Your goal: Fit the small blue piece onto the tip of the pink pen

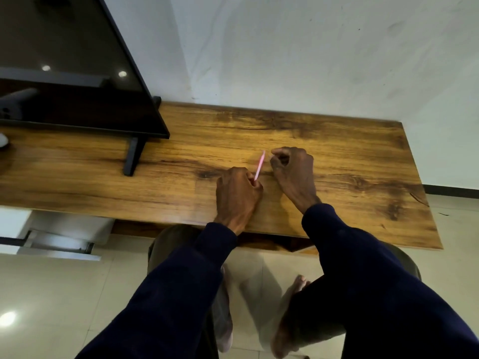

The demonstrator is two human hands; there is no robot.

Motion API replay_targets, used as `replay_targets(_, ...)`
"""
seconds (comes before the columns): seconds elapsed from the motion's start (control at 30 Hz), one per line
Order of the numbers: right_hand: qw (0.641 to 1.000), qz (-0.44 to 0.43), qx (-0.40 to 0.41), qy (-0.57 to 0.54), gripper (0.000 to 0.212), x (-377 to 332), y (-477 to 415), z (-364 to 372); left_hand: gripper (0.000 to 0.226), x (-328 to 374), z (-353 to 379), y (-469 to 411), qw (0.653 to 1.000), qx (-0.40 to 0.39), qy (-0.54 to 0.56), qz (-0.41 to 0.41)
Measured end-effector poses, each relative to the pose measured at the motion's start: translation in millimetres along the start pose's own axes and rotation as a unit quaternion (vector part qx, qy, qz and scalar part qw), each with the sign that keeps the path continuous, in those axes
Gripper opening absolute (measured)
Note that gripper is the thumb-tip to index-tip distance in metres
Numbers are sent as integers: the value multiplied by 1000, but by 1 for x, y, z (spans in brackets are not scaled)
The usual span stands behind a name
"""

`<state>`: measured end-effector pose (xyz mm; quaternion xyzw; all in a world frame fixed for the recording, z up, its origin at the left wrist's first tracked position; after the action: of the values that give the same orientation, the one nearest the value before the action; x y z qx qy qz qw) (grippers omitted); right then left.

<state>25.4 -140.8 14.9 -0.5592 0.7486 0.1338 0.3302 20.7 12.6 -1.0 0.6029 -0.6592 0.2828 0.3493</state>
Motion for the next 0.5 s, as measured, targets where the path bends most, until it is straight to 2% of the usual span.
replay_targets(0.13,999,26,-29,17,14,-4,-4,9,15,-1,4,0,999,-2,-51,13)
replay_targets(0.23,998,46,-29,20,19,-2,-2,8,11,1,3,1,1000,-6,-4,11)
replay_targets(0.33,997,70,-32,0,20,-1,-1,6,10,7,-3,4,998,19,42,44)
replay_targets(0.43,982,126,-55,-127,32,-2,-2,4,14,18,-5,7,994,23,46,94)
replay_targets(0.5,944,189,-75,-259,30,-2,-1,4,17,24,-6,11,992,13,63,107)
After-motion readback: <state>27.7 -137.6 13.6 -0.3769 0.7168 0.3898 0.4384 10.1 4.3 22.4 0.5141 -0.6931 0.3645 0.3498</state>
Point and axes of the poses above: each hand's wrist, its own y-axis away from the middle knuckle, its own z-axis out of the palm, x = y × z, the point moved 6 cm from there along -y, towards the middle knuckle, and after that the axes turned 9 degrees about y, right-handed, at the moved point
